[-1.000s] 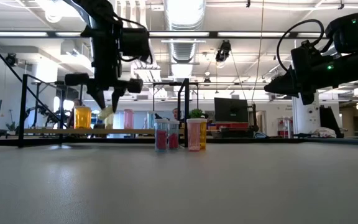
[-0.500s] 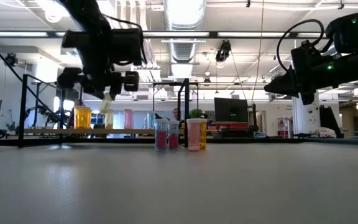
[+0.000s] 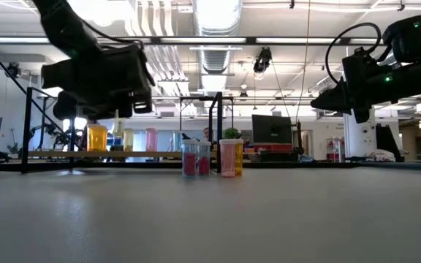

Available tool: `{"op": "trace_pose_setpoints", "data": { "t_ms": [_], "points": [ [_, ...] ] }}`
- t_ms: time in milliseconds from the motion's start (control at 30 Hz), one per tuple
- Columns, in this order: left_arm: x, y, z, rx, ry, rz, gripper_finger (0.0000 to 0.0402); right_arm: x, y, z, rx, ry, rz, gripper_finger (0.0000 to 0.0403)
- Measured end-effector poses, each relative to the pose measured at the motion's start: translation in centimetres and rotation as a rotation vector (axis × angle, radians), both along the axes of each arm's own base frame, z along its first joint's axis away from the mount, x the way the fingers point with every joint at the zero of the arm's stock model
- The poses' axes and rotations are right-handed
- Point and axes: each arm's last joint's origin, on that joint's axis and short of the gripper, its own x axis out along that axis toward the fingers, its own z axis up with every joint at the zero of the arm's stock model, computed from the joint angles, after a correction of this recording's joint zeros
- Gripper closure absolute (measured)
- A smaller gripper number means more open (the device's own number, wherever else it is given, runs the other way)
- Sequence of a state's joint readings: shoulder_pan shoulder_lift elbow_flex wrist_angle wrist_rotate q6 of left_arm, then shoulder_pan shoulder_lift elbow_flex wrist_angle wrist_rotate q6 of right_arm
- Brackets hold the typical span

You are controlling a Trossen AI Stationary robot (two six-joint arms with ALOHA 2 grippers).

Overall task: Pick and place medicine bottles onto shelf by color
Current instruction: Put the yellow pill bottle on the shelf aligned with the other yellow pill bottle

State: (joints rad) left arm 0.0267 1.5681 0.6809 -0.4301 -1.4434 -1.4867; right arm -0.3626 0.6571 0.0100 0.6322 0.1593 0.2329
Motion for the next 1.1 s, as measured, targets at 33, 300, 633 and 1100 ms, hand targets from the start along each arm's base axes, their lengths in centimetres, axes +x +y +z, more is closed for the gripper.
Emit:
{"op": "trace_pose_setpoints", "data": {
  "t_ms": [33, 300, 633, 1100],
  "points": [
    [-0.1, -0.2, -0.2, 0.01, -0.007, -0.005, 0.0306, 0.0, 0.0, 0.0, 0.0, 0.0, 0.001, 0.0394],
    [-1.1, -1.5, -1.7, 0.082, 0.008, -0.043, 0.0306, 0.0, 0.0, 0.0, 0.0, 0.0, 0.0, 0.0394],
    [-0.7, -2.0, -3.3, 0.114, -0.011, -0.059, 0.0306, 0.0, 0.0, 0.0, 0.0, 0.0, 0.0, 0.0394],
    [0.4, -2.1, -2.8, 0.116, -0.077, -0.053, 0.0306, 0.0, 0.0, 0.0, 0.0, 0.0, 0.0, 0.0394]
  ]
}}
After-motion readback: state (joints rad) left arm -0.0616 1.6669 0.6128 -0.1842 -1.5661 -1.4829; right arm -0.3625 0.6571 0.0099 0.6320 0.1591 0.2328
